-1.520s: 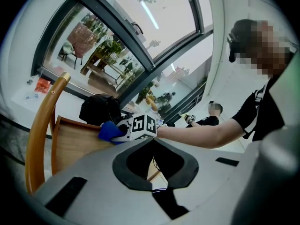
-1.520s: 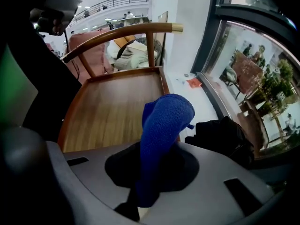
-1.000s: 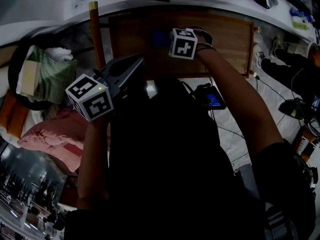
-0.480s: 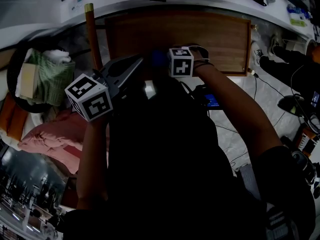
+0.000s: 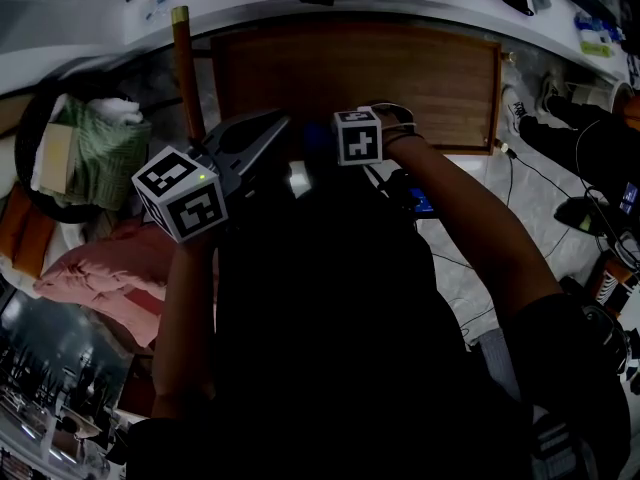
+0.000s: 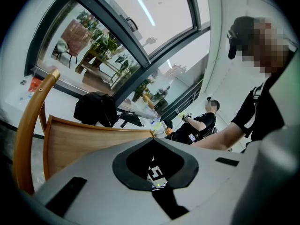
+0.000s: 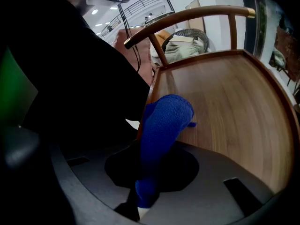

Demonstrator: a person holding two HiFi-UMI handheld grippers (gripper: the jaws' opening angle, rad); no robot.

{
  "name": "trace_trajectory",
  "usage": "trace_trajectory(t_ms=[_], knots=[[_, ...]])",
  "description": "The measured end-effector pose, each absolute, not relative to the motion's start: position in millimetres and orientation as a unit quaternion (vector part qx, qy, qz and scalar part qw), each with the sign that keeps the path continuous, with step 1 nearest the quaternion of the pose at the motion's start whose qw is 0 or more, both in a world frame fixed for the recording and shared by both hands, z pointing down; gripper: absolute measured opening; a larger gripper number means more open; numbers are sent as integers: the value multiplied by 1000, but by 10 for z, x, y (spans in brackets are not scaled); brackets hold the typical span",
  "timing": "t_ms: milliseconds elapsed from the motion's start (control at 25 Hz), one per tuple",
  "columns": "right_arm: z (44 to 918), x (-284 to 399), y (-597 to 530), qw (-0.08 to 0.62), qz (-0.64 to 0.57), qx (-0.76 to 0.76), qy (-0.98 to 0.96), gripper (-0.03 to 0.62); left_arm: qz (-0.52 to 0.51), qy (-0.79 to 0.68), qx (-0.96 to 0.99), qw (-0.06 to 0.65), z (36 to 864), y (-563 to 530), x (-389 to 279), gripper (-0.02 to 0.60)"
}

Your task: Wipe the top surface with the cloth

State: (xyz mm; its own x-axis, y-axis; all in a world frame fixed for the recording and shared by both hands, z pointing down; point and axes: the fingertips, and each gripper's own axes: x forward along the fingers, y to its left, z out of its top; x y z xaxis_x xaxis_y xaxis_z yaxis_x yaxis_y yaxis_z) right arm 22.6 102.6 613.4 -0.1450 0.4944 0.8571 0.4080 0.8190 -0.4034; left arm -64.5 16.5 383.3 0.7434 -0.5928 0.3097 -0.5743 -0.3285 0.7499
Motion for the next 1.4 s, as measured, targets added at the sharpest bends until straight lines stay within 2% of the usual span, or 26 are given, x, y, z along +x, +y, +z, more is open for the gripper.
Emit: trace_trajectory(t_ms=[360, 560, 760, 920, 1160, 1400], knots=[[6087, 381, 971, 596, 98, -321, -730, 63, -14, -372, 812, 451, 3777, 149, -614, 11], [5882, -50, -552, 541, -30, -120, -832, 63, -16, -390, 807, 444, 3760, 120, -669, 11], [5957, -6, -1221, 581, -111, -105, -799, 63, -12, -403, 799, 447, 3740, 225, -598, 11], [6012, -34, -1284, 583, -125, -112, -795, 63, -12, -412, 792, 450, 3779, 261, -576, 11], [6038, -50, -1215, 577, -67, -111, -807, 63, -10, -411, 784, 464, 3895, 269, -443, 11], [6073, 80, -748, 582, -33, -182, -792, 63, -6, -401, 791, 462, 3884, 156, -437, 11]])
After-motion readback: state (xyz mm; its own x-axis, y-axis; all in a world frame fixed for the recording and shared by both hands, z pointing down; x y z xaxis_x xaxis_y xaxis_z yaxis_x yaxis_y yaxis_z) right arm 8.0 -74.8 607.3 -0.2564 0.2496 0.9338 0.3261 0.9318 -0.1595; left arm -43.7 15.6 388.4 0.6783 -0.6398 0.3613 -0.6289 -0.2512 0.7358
